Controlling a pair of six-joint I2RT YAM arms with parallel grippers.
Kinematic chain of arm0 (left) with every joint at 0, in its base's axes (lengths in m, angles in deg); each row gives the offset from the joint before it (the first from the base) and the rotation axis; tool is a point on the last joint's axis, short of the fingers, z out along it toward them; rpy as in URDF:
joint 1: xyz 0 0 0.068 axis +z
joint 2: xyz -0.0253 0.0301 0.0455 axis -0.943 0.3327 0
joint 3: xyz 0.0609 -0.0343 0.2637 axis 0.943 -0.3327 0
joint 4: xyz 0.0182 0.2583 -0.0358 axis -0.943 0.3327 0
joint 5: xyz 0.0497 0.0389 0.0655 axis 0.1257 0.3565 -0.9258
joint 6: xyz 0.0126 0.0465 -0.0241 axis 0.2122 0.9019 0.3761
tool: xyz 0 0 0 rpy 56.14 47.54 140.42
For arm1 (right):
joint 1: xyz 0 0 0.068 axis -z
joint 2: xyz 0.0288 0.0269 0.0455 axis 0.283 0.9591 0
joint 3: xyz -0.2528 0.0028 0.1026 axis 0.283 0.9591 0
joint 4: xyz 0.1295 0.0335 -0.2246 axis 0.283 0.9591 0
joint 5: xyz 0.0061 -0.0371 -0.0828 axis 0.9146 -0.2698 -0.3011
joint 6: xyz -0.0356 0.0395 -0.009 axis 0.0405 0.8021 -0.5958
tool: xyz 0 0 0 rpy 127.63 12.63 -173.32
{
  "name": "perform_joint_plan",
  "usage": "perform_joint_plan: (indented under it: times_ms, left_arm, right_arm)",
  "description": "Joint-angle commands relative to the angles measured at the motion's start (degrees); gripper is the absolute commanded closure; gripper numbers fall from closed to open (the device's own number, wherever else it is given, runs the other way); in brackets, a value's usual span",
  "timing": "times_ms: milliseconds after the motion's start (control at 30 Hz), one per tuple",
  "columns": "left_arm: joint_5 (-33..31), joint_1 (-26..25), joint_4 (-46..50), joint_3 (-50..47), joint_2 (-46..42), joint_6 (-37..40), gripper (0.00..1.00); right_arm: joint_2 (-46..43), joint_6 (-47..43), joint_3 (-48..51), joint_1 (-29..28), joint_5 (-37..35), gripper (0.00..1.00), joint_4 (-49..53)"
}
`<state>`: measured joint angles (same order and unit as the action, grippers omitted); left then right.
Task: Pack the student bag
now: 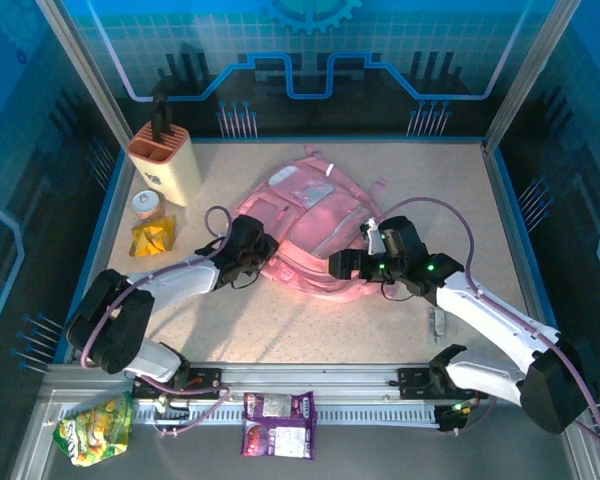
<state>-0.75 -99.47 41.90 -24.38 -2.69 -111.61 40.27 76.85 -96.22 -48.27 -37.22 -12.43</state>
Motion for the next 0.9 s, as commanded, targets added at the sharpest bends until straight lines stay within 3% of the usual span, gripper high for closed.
perform_joint_plan:
  times_ms: [0, 267, 533, 867]
  left_arm:
    - [0.66, -0.54, -5.59, 1.7, 2.21, -2.46, 0.75]
    - [-0.98, -1.31, -4.81, 4.62, 2.91, -2.49, 1.0]
    - [-1.54, -4.83, -2.5, 4.69, -0.41, -3.08, 1.0]
    - [-5.07, -12.07, 0.18, 0.46, -5.34, -9.93, 1.0]
  right_arm:
    - [0.71, 0.04, 1.03, 0.25, -0.54, 0.06, -1.75]
    - [4.29, -1.4, -0.86, 2.36, -0.59, 0.06, -2.75]
    - [11.68, -2.73, -6.0, 7.55, -0.17, 0.05, -5.58]
    - [29.88, -7.51, -24.94, 10.29, 2.64, 0.04, -4.49]
